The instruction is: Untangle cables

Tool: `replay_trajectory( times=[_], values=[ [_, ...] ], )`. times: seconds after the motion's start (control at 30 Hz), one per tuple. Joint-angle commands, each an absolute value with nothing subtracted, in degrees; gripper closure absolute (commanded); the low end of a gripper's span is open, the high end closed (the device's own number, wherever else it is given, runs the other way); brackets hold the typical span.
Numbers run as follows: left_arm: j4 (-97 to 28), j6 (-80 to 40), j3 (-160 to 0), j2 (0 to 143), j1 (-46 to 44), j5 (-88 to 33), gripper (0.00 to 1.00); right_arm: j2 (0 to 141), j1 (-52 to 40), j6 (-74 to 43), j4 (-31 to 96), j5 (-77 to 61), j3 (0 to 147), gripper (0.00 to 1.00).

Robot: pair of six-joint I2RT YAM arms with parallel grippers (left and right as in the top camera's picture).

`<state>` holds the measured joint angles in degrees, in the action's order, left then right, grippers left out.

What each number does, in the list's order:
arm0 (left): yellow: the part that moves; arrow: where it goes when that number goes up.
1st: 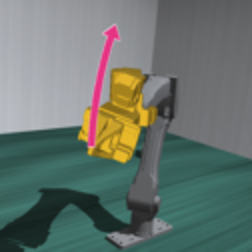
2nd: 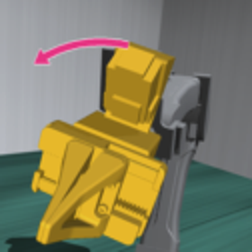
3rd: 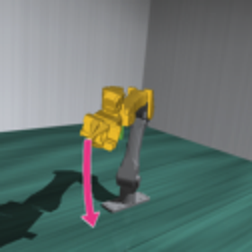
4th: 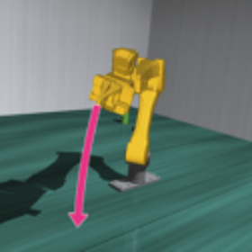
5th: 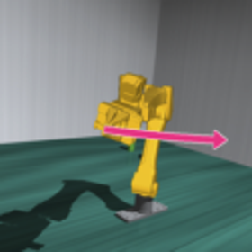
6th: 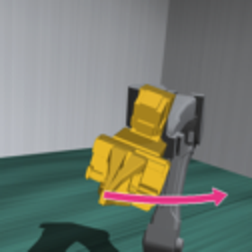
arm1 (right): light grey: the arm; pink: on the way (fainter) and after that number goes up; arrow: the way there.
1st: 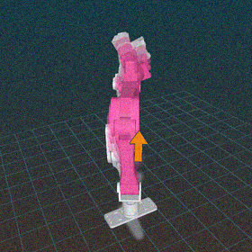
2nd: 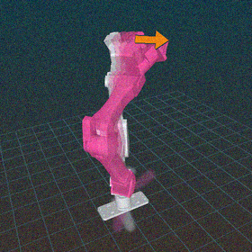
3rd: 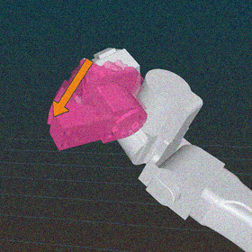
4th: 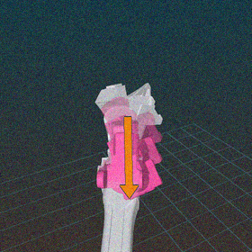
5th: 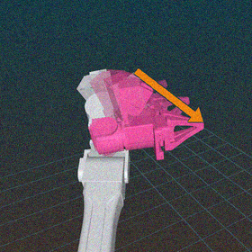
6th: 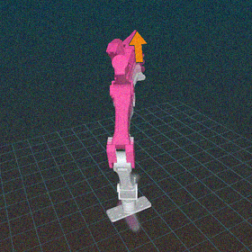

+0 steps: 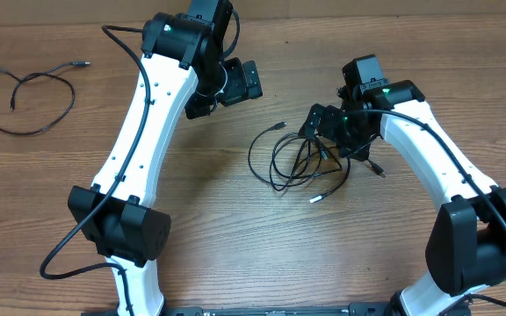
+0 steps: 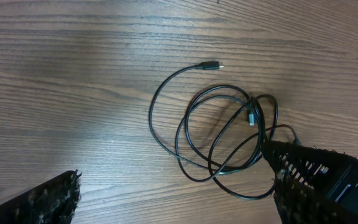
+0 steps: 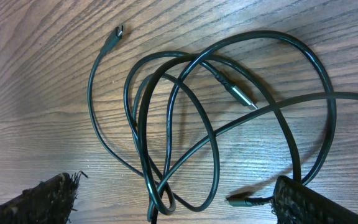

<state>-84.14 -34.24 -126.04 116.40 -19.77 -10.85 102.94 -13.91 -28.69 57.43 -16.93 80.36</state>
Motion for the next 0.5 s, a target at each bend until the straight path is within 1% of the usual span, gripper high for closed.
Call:
replay_trajectory(
  times=[0.0, 0.33, 0.47],
  values=[
    [-83.96, -34.92, -125.71, 116.88, -19.4, -9.87, 0.01, 102.91, -13.8, -28.4, 57.08, -16.29, 81.34, 0.0],
    [-84.16, -34.72, -125.71, 116.88, -19.09, -7.88, 0.0, 102.91, -13.8, -28.42, 56.86, -16.34, 81.34, 0.0],
    [-84.4, -34.7, -125.71, 116.88, -18.68, -6.83, 0.0, 102.91, -13.8, -28.45, 53.12, -16.84, 81.34, 0.0]
  ],
)
